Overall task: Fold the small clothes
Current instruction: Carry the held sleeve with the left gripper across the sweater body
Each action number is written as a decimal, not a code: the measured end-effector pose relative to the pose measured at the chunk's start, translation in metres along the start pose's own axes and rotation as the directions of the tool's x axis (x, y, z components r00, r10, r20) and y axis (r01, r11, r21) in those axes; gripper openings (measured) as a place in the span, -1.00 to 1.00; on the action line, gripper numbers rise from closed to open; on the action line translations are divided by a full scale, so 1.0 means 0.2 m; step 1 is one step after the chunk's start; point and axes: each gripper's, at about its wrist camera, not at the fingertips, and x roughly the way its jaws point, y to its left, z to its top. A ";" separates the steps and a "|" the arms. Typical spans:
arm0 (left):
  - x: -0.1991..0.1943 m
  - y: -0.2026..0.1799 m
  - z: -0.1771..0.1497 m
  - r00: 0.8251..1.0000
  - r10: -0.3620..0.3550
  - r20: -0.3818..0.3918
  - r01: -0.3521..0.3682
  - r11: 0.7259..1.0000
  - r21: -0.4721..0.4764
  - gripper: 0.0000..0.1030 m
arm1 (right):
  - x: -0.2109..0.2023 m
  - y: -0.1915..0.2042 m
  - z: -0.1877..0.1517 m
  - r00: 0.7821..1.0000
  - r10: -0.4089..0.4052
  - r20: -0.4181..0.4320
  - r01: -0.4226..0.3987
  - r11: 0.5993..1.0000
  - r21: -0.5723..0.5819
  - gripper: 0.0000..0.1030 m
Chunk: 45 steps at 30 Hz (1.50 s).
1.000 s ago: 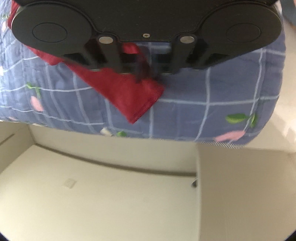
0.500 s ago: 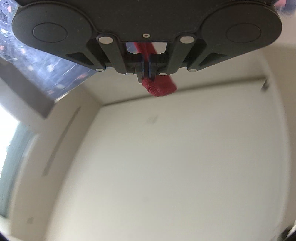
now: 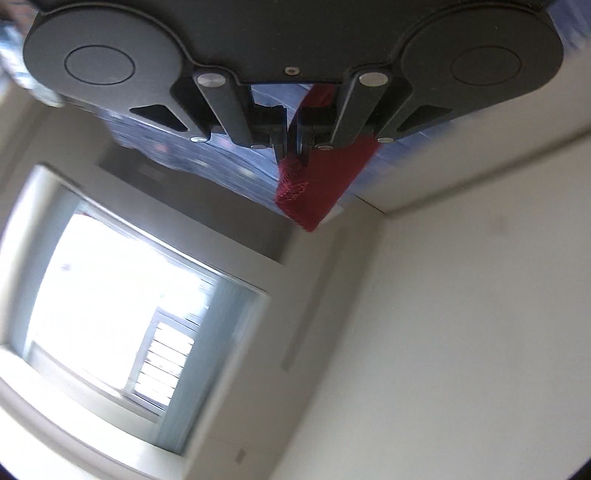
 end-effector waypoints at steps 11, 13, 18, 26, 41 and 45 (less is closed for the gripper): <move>0.15 -0.53 -0.67 0.926 -0.224 -0.303 0.246 0.969 0.034 -0.93 | -0.01 -0.40 -0.03 0.989 -0.143 0.033 0.142 0.989 0.040 1.00; 0.20 -0.60 -0.83 0.895 -0.240 -0.375 0.263 0.965 0.010 -0.93 | -0.02 -0.46 -0.05 0.988 -0.153 0.030 0.152 0.988 0.026 1.00; 0.24 -0.74 -1.10 0.838 -0.217 -0.501 0.256 0.967 0.009 -0.92 | -0.04 -0.55 -0.09 0.985 -0.170 0.031 0.171 0.985 -0.034 1.00; 0.21 -0.81 -1.23 0.783 -0.192 -0.592 0.226 0.974 -0.017 -0.80 | -0.02 -0.58 -0.10 0.992 -0.127 0.003 0.127 0.989 -0.075 1.00; 0.09 -0.62 -1.18 0.761 -0.192 -0.619 0.164 0.981 -0.103 0.71 | 0.01 -0.45 0.06 0.995 -0.042 0.094 0.057 0.986 -0.158 0.99; 0.03 -0.48 -1.15 0.777 -0.062 -0.627 0.072 0.997 -0.011 0.98 | 0.08 -0.35 0.14 0.983 0.171 0.072 -0.161 0.978 -0.133 0.87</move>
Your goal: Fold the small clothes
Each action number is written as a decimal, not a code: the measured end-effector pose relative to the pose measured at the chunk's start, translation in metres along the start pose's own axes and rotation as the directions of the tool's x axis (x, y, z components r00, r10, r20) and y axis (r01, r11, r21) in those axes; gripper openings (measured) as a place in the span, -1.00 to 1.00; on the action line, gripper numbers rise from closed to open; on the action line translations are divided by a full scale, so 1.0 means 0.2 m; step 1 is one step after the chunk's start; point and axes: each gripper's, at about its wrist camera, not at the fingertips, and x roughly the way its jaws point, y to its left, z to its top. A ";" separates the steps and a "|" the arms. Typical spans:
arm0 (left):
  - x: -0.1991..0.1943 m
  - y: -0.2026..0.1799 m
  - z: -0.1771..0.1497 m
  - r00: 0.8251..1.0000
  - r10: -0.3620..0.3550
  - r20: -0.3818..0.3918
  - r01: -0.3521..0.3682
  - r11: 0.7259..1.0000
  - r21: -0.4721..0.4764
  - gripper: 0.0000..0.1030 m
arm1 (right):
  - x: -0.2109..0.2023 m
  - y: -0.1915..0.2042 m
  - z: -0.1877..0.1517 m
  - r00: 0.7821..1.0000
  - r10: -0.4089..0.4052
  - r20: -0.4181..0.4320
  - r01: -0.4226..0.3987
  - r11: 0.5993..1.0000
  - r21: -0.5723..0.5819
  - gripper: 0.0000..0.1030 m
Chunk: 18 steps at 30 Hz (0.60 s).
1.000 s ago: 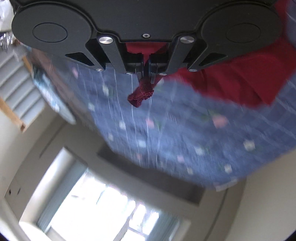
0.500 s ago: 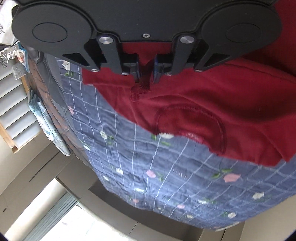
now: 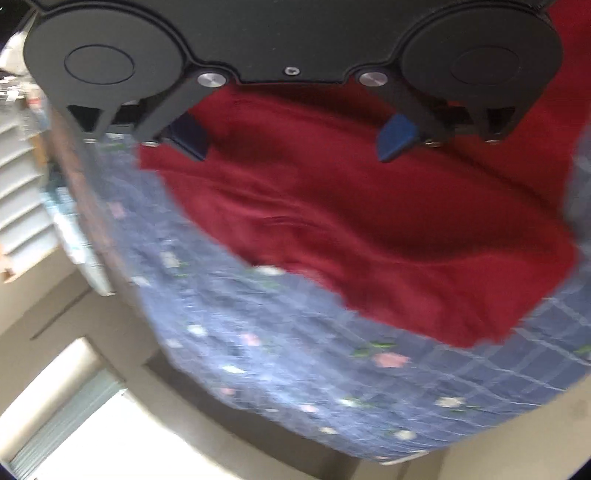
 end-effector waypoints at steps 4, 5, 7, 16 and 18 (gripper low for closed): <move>-0.05 0.18 -0.01 0.985 0.168 -0.035 -0.167 0.986 0.024 0.99 | 0.13 0.07 0.08 0.993 0.119 -0.024 -0.119 0.993 0.004 0.60; -0.06 0.23 -0.01 0.978 0.204 -0.041 -0.203 0.979 0.023 0.99 | 0.16 0.08 0.10 0.992 0.126 -0.028 -0.125 0.992 0.009 0.51; -0.10 0.34 -0.01 0.961 0.272 -0.042 -0.272 0.962 0.015 0.99 | 0.24 0.09 0.13 0.989 0.136 -0.050 -0.134 0.990 0.044 0.47; -0.17 0.73 0.04 0.849 0.528 -0.033 -0.528 0.849 -0.003 0.99 | 0.31 0.15 0.12 0.995 0.054 -0.084 -0.050 0.997 0.052 -0.71; -0.17 0.79 0.06 0.850 0.526 -0.031 -0.526 0.851 -0.001 0.99 | 0.27 0.14 0.15 0.996 0.066 -0.062 -0.063 0.997 0.054 -0.75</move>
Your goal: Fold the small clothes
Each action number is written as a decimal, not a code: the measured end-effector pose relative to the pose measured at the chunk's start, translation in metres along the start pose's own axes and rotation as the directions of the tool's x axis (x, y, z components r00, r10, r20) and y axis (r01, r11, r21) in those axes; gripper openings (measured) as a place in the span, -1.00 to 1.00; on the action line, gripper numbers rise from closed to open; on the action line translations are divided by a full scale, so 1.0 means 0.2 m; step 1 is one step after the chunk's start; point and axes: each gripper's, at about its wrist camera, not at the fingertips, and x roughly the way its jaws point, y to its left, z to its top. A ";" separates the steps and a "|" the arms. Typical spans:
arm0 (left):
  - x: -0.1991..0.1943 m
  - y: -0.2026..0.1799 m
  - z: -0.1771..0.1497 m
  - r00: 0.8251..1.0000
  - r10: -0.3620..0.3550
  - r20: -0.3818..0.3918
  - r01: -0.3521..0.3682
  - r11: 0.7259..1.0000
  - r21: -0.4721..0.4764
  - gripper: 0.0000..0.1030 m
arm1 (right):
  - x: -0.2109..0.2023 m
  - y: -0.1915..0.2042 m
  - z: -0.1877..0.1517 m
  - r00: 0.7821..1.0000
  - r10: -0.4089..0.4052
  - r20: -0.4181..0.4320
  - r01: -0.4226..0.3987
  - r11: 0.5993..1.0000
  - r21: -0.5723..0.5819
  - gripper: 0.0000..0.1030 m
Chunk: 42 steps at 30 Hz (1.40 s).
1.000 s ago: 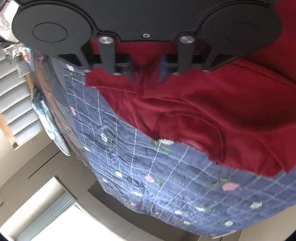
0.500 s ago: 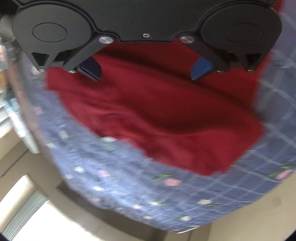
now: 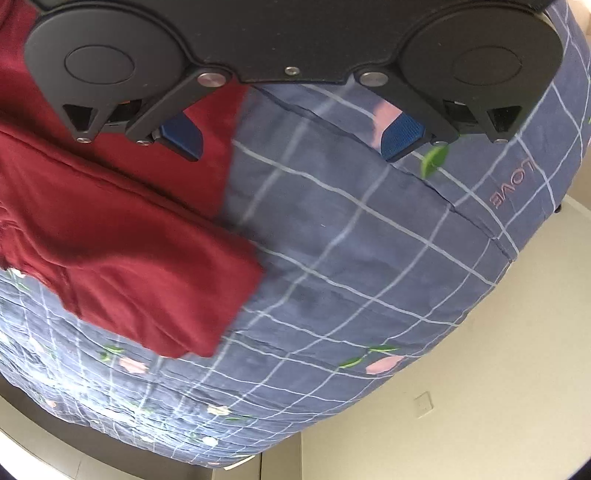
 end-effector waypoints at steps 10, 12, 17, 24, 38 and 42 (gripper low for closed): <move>0.02 -0.02 0.05 0.994 -0.067 0.082 0.056 0.989 0.137 0.97 | -0.21 -0.01 0.19 0.986 -0.066 0.153 0.059 0.997 0.049 -0.76; 0.03 -0.06 0.05 0.982 -0.111 0.152 0.080 0.978 0.192 0.96 | -0.22 -0.02 0.21 0.983 -0.083 0.163 0.074 0.995 0.061 -0.75; 0.11 -0.20 0.10 0.967 -0.111 0.230 0.021 0.932 0.363 0.77 | -0.24 -0.03 0.23 0.976 -0.112 0.187 0.099 0.992 0.079 -0.75; 0.16 -0.26 0.18 0.958 -0.205 0.202 0.103 0.901 0.422 0.15 | -0.21 -0.03 0.20 0.980 -0.121 0.157 0.108 0.990 0.092 -0.75; 0.10 -0.12 0.19 0.926 -0.332 0.181 0.237 0.882 0.407 -0.84 | -0.13 0.02 0.10 0.994 -0.086 0.063 0.078 0.991 0.111 -0.75; 0.15 -0.02 0.21 0.938 -0.314 0.144 0.254 0.909 0.331 -0.85 | -0.01 0.05 0.02 0.996 -0.084 -0.022 0.086 0.991 0.102 -0.75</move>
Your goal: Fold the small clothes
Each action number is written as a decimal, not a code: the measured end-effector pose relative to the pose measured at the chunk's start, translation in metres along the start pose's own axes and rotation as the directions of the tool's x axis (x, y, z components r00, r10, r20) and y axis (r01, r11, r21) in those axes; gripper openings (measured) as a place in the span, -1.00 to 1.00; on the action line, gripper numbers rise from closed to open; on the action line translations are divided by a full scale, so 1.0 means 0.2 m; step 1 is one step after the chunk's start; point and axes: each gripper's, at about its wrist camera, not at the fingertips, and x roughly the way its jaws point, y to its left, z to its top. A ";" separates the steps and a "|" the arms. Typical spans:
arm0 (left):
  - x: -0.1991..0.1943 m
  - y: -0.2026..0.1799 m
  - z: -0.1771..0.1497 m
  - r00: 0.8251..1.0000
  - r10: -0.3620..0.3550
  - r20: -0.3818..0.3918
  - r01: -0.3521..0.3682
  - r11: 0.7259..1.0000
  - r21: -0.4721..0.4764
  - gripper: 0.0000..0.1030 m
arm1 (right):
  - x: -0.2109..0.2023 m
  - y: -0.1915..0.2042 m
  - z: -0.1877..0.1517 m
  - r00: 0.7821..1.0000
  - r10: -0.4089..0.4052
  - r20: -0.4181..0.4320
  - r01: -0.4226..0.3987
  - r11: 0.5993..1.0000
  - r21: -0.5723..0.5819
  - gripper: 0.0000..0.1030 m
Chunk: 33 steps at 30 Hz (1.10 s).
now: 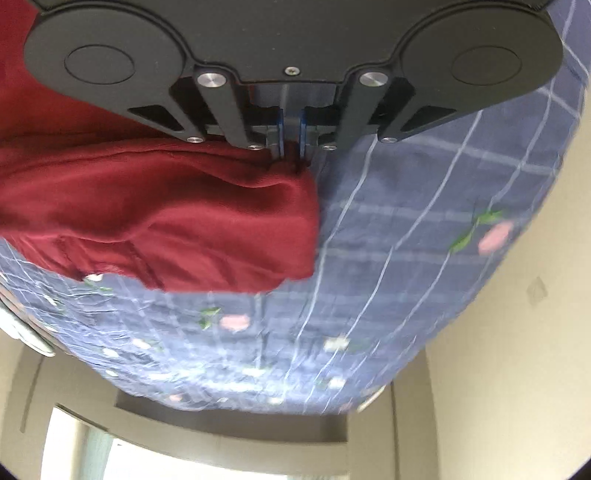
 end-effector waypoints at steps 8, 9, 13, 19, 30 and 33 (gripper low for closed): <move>0.03 0.05 -0.02 0.999 -0.017 -0.050 0.016 1.000 -0.008 -0.84 | 0.02 -0.04 -0.07 0.999 -0.029 -0.021 0.030 0.998 0.051 -0.74; 0.02 0.07 -0.02 0.998 -0.034 -0.054 0.034 0.999 -0.013 -0.83 | 0.02 -0.04 -0.06 0.999 -0.033 -0.023 0.033 0.999 0.043 -0.71; -0.04 0.13 -0.06 0.995 -0.076 -0.072 0.073 0.997 -0.034 -0.68 | -0.02 -0.03 -0.05 0.996 -0.089 -0.007 0.090 0.996 0.020 0.01; -0.16 0.15 -0.02 0.994 -0.112 -0.002 0.112 0.992 -0.055 0.63 | -0.04 -0.04 -0.07 0.998 -0.061 0.008 0.060 0.994 0.089 0.52; 0.15 0.12 0.13 0.989 0.107 -0.097 -0.124 0.974 -0.191 0.72 | 0.02 -0.01 -0.15 0.978 -0.210 0.002 0.207 0.967 0.146 0.79; 0.20 0.13 0.11 0.984 0.116 -0.132 -0.137 0.977 -0.165 0.74 | 0.01 -0.01 -0.18 0.970 -0.242 -0.005 0.241 0.967 0.086 0.89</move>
